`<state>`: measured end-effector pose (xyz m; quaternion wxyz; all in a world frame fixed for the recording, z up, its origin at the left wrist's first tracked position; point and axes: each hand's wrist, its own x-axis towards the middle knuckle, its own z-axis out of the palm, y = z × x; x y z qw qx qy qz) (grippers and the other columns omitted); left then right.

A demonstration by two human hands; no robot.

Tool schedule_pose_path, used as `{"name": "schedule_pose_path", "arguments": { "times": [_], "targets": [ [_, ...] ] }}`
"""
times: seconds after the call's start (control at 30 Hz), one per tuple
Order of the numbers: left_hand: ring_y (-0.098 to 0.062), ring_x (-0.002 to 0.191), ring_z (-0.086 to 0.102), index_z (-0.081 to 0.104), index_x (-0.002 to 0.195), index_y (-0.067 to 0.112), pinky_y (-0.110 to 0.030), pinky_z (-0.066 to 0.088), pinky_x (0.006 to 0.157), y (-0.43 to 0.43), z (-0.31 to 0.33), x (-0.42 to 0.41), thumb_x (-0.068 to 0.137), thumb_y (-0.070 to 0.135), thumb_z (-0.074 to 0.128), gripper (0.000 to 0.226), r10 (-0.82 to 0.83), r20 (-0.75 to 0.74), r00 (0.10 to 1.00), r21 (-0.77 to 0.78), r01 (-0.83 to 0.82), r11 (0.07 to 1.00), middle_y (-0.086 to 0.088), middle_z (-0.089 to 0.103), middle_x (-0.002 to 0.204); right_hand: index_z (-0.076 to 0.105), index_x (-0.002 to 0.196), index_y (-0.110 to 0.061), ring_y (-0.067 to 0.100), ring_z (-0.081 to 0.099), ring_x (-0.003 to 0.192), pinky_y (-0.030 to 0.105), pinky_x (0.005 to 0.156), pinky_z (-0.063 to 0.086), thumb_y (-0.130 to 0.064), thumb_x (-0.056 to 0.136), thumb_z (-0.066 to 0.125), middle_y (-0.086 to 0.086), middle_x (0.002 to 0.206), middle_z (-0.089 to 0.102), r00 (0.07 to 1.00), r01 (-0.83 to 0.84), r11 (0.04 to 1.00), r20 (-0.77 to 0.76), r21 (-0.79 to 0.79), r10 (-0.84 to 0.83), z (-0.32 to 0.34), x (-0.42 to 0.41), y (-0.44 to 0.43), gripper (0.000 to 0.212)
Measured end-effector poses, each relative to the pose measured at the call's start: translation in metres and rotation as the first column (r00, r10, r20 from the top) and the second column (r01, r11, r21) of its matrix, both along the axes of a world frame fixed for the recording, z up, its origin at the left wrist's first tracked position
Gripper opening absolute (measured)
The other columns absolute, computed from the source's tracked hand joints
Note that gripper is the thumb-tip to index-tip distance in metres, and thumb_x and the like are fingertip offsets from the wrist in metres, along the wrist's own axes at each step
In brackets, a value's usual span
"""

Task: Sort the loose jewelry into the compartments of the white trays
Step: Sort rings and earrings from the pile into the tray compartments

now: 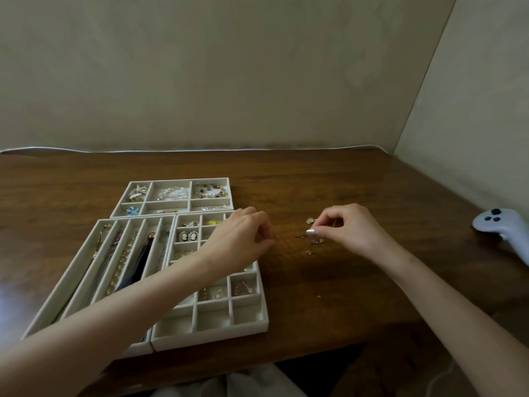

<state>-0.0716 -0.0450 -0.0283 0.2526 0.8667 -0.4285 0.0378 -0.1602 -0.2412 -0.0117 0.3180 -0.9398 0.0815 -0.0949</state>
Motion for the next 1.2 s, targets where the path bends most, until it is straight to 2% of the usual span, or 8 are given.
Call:
{"name": "schedule_pose_path", "arguments": {
  "times": [0.23, 0.47, 0.67, 0.8, 0.93, 1.0, 1.1, 1.2],
  "targets": [
    [-0.014, 0.098, 0.049, 0.06, 0.092, 0.017, -0.03, 0.046, 0.085, -0.029, -0.006, 0.005, 0.086, 0.025, 0.061, 0.009, -0.048, 0.0, 0.999, 0.099, 0.048, 0.994, 0.0, 0.056, 0.105, 0.068, 0.082, -0.026, -0.001, 0.056, 0.078, 0.014, 0.065, 0.037, -0.018, 0.082, 0.071, -0.013, 0.086, 0.065, 0.995, 0.103, 0.994, 0.002, 0.023, -0.103, -0.022, -0.005, -0.038, 0.008],
    [-0.018, 0.103, 0.053, 0.055, 0.107, 0.017, -0.034, 0.047, 0.092, -0.058, -0.015, 0.017, 0.088, 0.027, 0.059, 0.022, -0.017, -0.114, 0.993, 0.201, 0.04, 0.979, -0.003, 0.053, 0.113, 0.069, 0.086, -0.024, -0.001, 0.053, 0.074, 0.012, 0.061, 0.034, -0.015, 0.083, 0.07, -0.014, 0.083, 0.061, 0.984, 0.176, 0.984, 0.002, -0.013, -0.176, -0.033, 0.002, -0.065, 0.01],
    [-0.018, 0.102, 0.053, 0.054, 0.11, 0.017, -0.032, 0.047, 0.088, -0.082, -0.017, 0.025, 0.091, 0.021, 0.054, 0.019, 0.032, -0.136, 0.99, 0.158, -0.011, 0.987, -0.004, 0.055, 0.113, 0.069, 0.093, -0.024, 0.001, 0.055, 0.076, 0.012, 0.061, 0.036, -0.014, 0.085, 0.068, -0.01, 0.085, 0.061, 0.988, 0.153, 0.988, 0.005, -0.015, -0.153, -0.033, 0.019, -0.064, 0.013],
    [-0.017, 0.103, 0.053, 0.058, 0.106, 0.02, -0.032, 0.048, 0.086, -0.093, -0.016, 0.027, 0.089, 0.02, 0.058, 0.017, 0.017, -0.14, 0.99, 0.136, 0.002, 0.991, -0.001, 0.054, 0.112, 0.07, 0.091, -0.026, -0.001, 0.051, 0.077, 0.011, 0.063, 0.034, -0.014, 0.085, 0.068, -0.011, 0.087, 0.057, 0.997, 0.07, 0.995, 0.05, -0.071, -0.066, -0.026, 0.039, -0.054, 0.014],
    [-0.017, 0.103, 0.053, 0.057, 0.104, 0.021, -0.03, 0.047, 0.085, -0.094, -0.018, 0.031, 0.083, 0.027, 0.067, 0.024, 0.01, -0.149, 0.989, 0.206, 0.021, 0.978, -0.001, 0.054, 0.111, 0.068, 0.091, -0.025, 0.001, 0.052, 0.087, 0.018, 0.073, 0.039, -0.02, 0.084, 0.069, -0.01, 0.097, 0.06, 0.996, -0.039, 0.998, -0.087, -0.051, 0.035, -0.016, 0.043, -0.044, 0.009],
    [-0.018, 0.102, 0.054, 0.057, 0.096, 0.022, -0.031, 0.047, 0.083, -0.092, -0.018, 0.034, 0.081, 0.027, 0.068, 0.019, 0.004, -0.146, 0.989, 0.223, 0.029, 0.974, -0.001, 0.055, 0.108, 0.069, 0.092, -0.026, 0.002, 0.054, 0.092, 0.019, 0.074, 0.04, -0.023, 0.08, 0.073, -0.011, 0.101, 0.062, 0.984, -0.07, 0.998, -0.164, -0.007, 0.068, -0.014, 0.04, -0.042, 0.013],
    [-0.017, 0.098, 0.053, 0.054, 0.087, 0.023, -0.032, 0.047, 0.084, -0.089, -0.017, 0.035, 0.081, 0.026, 0.068, 0.015, 0.002, -0.149, 0.989, 0.233, 0.033, 0.972, -0.001, 0.054, 0.105, 0.068, 0.088, -0.028, -0.001, 0.051, 0.085, 0.017, 0.068, 0.038, -0.024, 0.075, 0.078, -0.021, 0.09, 0.055, 0.974, -0.077, 0.996, -0.215, -0.05, 0.065, -0.015, 0.035, -0.04, 0.018],
    [-0.014, 0.091, 0.051, 0.055, 0.086, 0.021, -0.03, 0.047, 0.081, -0.086, -0.015, 0.034, 0.082, 0.025, 0.068, 0.014, -0.003, -0.148, 0.989, 0.218, 0.035, 0.975, 0.002, 0.052, 0.099, 0.067, 0.082, -0.028, 0.003, 0.053, 0.086, 0.022, 0.07, 0.04, -0.024, 0.072, 0.08, -0.017, 0.087, 0.056, 0.979, -0.055, 0.993, -0.201, -0.102, 0.034, -0.019, 0.035, -0.04, 0.017]
  ]
}}
